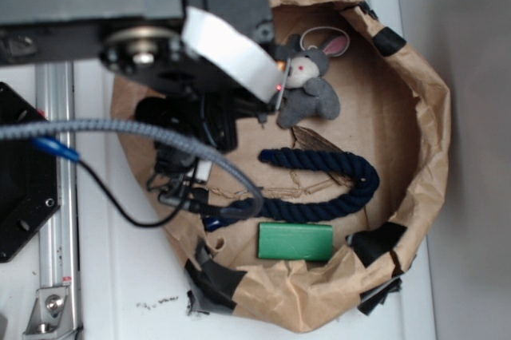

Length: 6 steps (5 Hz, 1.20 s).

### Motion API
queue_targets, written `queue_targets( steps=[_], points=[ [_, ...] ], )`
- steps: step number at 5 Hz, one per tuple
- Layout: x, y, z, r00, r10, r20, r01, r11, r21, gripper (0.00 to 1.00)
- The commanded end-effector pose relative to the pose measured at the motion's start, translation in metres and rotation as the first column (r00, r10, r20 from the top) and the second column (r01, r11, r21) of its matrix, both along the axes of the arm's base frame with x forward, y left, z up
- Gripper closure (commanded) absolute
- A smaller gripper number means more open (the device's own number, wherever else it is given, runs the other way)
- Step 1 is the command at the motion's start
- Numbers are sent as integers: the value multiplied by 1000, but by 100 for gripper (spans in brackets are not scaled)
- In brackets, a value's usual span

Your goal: Grab the rock.

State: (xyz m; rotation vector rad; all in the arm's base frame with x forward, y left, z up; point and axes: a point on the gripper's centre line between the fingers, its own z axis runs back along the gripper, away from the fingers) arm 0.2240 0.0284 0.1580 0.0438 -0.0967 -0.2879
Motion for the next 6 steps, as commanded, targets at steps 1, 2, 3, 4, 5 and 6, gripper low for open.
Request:
queue_targets(
  steps=[1, 2, 3, 4, 5, 6],
  points=[
    [2, 2, 7, 999, 19, 31, -19, 1000, 9, 0],
    [18, 20, -23, 991, -131, -2, 131, 990, 53, 0],
    [15, 33, -54, 970, -229, -85, 239, 962, 130, 0],
    [0, 37, -85, 902, -398, -166, 427, 879, 213, 0],
    [-4, 64, -102, 868, -459, -191, 494, 839, 229, 0],
    [9, 77, -104, 856, -484, -184, 515, 832, 206, 0]
  ],
)
